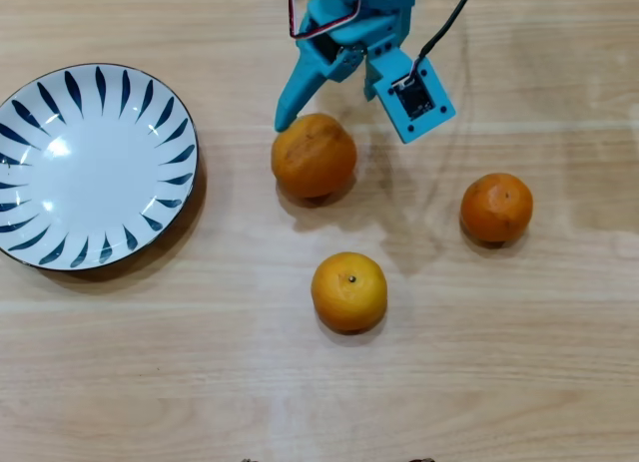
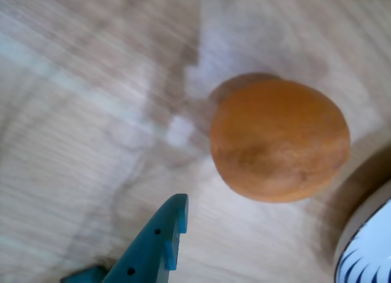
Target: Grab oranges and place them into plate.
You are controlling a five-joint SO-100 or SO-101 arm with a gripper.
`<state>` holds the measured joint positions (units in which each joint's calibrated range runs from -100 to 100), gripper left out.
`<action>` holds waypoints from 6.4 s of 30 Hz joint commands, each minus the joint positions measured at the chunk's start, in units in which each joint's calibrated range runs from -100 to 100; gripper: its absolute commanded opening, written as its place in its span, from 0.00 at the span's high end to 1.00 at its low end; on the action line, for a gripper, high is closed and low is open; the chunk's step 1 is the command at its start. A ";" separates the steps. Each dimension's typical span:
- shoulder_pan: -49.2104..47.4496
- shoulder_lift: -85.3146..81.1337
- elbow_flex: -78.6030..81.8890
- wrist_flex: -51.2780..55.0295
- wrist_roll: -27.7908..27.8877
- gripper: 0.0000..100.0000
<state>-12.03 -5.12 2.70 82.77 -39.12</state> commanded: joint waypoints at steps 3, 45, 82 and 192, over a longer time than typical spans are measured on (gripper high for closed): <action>-1.36 5.21 -0.48 -0.74 -0.76 0.54; 3.56 17.80 -1.39 -5.81 -0.40 0.60; 5.90 23.46 -4.01 -7.78 -1.39 0.76; -24.26 45.95 -54.71 -6.75 -24.81 0.55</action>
<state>-36.77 39.48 -47.14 77.09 -62.91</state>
